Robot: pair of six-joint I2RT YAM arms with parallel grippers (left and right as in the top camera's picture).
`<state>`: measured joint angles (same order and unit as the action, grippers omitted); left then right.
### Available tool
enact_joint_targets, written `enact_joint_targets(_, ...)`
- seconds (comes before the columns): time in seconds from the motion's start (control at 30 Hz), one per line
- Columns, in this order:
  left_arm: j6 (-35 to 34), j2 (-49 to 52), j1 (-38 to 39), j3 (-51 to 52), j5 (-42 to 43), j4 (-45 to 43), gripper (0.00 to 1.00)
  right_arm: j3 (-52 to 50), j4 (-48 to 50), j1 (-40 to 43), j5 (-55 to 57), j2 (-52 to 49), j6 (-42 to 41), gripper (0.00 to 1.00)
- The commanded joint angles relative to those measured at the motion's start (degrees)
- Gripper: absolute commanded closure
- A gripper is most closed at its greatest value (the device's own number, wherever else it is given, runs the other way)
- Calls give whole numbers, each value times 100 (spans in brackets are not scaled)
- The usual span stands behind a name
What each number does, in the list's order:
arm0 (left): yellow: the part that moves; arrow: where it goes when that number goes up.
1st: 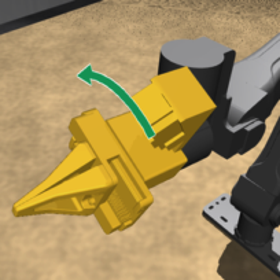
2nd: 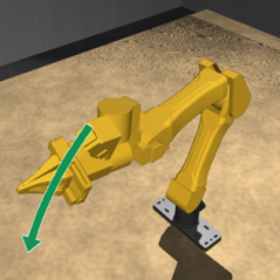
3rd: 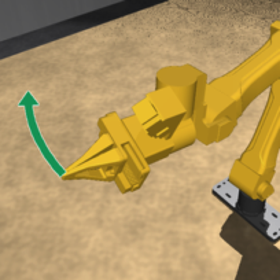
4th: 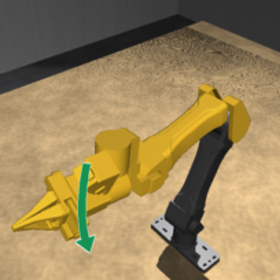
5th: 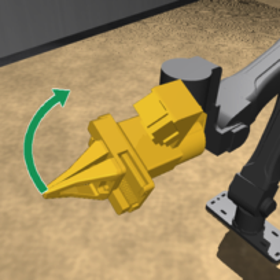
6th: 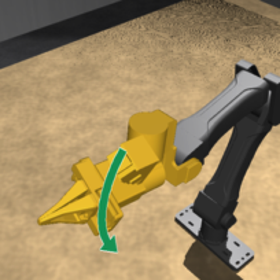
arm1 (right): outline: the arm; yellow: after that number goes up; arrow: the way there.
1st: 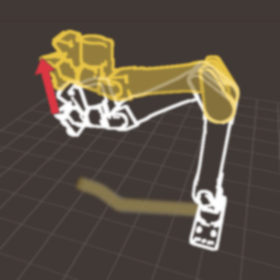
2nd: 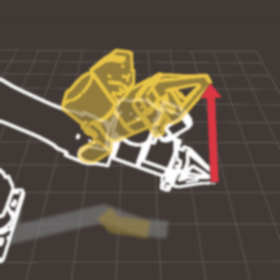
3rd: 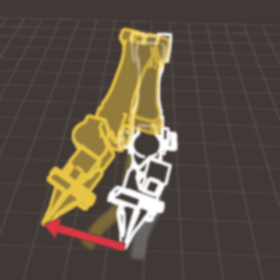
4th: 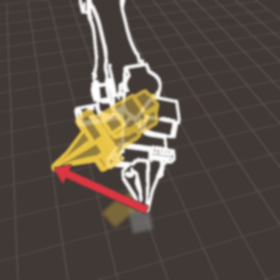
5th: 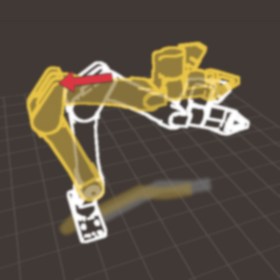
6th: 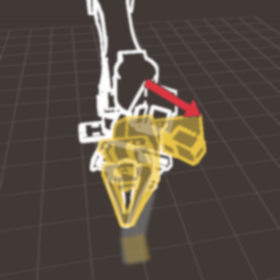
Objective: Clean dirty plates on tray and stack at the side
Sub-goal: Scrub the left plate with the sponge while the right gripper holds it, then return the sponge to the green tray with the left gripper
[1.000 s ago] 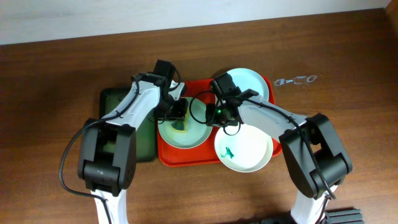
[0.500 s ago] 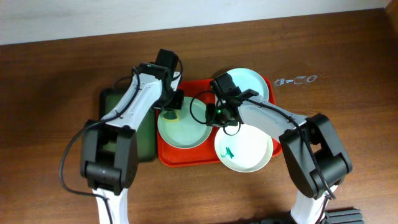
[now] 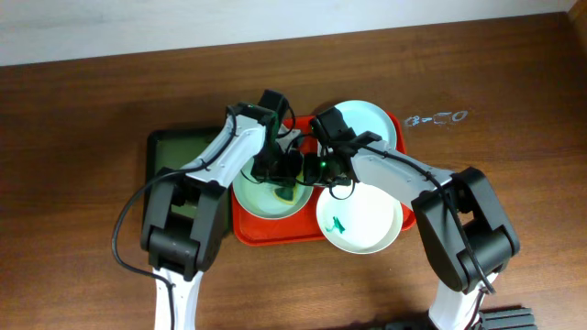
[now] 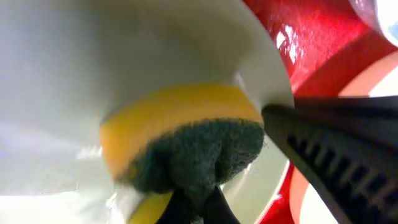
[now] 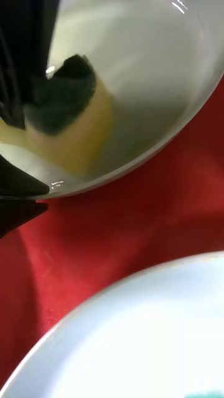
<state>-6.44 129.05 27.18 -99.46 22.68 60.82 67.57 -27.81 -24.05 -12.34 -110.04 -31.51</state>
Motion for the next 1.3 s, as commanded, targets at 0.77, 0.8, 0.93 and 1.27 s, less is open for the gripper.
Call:
enact_joint_targets(0.77,-162,-50,-1808,-1812,-3300,2210,100,-61,17,-31,-286,92,-31,49)
enact_joint_targets(0.8,-162,-50,-1888,-1768,-3300,2214,100,-61,15,-31,-286,92,-31,49)
enact_joint_targets(0.93,-162,-50,-2087,-1379,-3298,1976,100,-61,17,-31,-284,92,-31,49)
enact_joint_targets(1.27,-162,-50,-2085,-391,-3204,1097,80,-61,-24,-31,-284,92,-28,50)
